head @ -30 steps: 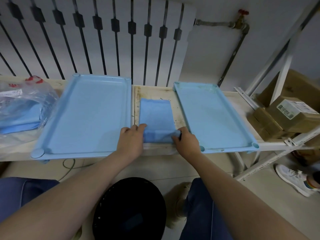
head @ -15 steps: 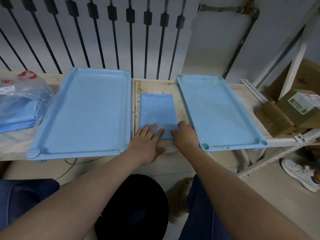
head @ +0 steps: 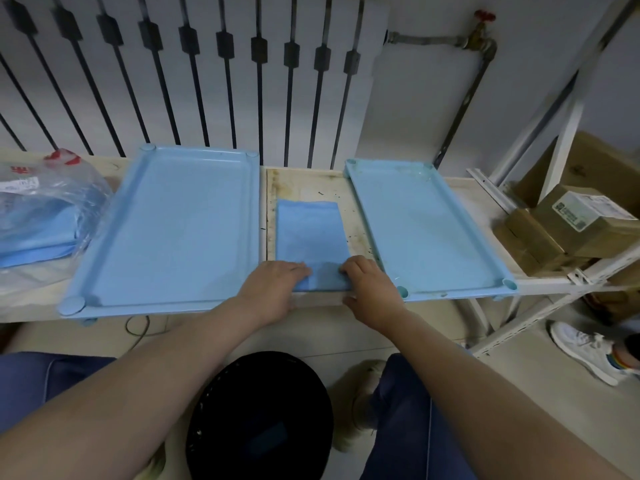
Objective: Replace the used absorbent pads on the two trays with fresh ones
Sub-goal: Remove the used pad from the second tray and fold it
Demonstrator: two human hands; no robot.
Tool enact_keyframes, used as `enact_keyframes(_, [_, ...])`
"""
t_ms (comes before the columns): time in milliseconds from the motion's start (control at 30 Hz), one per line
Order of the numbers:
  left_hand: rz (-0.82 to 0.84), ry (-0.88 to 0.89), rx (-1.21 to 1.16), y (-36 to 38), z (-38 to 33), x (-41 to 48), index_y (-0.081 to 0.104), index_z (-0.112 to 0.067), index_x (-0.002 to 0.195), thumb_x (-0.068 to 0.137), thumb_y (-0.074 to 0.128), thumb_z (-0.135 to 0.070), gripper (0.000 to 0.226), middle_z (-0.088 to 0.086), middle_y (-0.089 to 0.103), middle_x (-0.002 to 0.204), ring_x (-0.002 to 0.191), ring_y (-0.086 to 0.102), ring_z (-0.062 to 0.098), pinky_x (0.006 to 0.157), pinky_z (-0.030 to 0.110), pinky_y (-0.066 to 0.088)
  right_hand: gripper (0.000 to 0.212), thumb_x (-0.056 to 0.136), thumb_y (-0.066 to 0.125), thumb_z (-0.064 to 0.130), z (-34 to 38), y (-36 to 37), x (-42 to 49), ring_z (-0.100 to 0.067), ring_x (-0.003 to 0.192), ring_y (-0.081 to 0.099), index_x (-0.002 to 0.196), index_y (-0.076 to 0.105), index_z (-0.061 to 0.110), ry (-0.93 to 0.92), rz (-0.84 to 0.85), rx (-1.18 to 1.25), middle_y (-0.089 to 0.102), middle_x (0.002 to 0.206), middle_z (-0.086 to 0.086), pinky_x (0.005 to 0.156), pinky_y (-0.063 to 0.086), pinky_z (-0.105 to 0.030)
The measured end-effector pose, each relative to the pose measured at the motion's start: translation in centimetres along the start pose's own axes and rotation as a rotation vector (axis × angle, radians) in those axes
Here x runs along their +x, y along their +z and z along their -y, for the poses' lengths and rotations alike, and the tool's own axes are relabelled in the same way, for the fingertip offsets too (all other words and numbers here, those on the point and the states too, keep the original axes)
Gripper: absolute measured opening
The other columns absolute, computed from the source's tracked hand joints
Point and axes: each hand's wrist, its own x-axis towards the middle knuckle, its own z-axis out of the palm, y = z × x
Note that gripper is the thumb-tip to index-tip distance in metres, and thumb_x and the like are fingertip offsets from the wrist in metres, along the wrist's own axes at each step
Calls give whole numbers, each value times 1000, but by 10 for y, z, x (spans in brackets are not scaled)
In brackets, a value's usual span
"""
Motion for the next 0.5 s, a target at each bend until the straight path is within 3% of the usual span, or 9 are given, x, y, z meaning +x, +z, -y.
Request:
enact_keyframes(67, [-59,29,-4,1,1,-3,55,-20,132,77,59,-2,58,2,61,129,116,55,28,99,33,39,45,76,68,12,1,1,-1,-25,118,46,118,52,12,-35,-30,-24,49,126,-4,95,42,-34])
enact_keyframes(167, [-122,5,-22,-1,3,-2,63,-22,122,81,61,-6,45,2,69,113,100,63,29,89,32,44,27,89,56,17,5,-4,1,-26,107,54,116,52,13,36,-63,53,57,116,-4,84,43,-33])
enact_keyframes(267, [-184,-77,-99,-2,7,3,52,-20,132,93,51,-10,40,6,63,122,99,61,32,87,34,44,23,96,48,25,8,-12,10,-31,94,59,116,49,13,189,-87,171,64,106,-8,74,42,-35])
enact_keyframes(367, [-147,-196,-131,0,8,11,32,-21,144,93,45,-4,56,9,49,132,99,57,33,85,40,47,28,97,47,29,10,-14,25,-33,96,59,119,47,12,319,-78,234,65,105,-12,74,41,-33])
enact_keyframes(433, [-153,-232,-73,2,7,18,21,-19,149,92,48,-5,65,11,39,140,110,53,33,93,39,44,31,96,47,29,10,-11,37,-33,98,59,122,47,12,384,-77,245,65,108,-12,73,37,-31])
enact_keyframes(500, [-181,-197,62,3,5,22,13,-17,152,95,50,-20,68,10,22,154,136,31,30,113,38,24,35,96,47,28,12,-10,44,-33,103,59,127,45,13,423,-78,232,64,112,-12,75,37,-31])
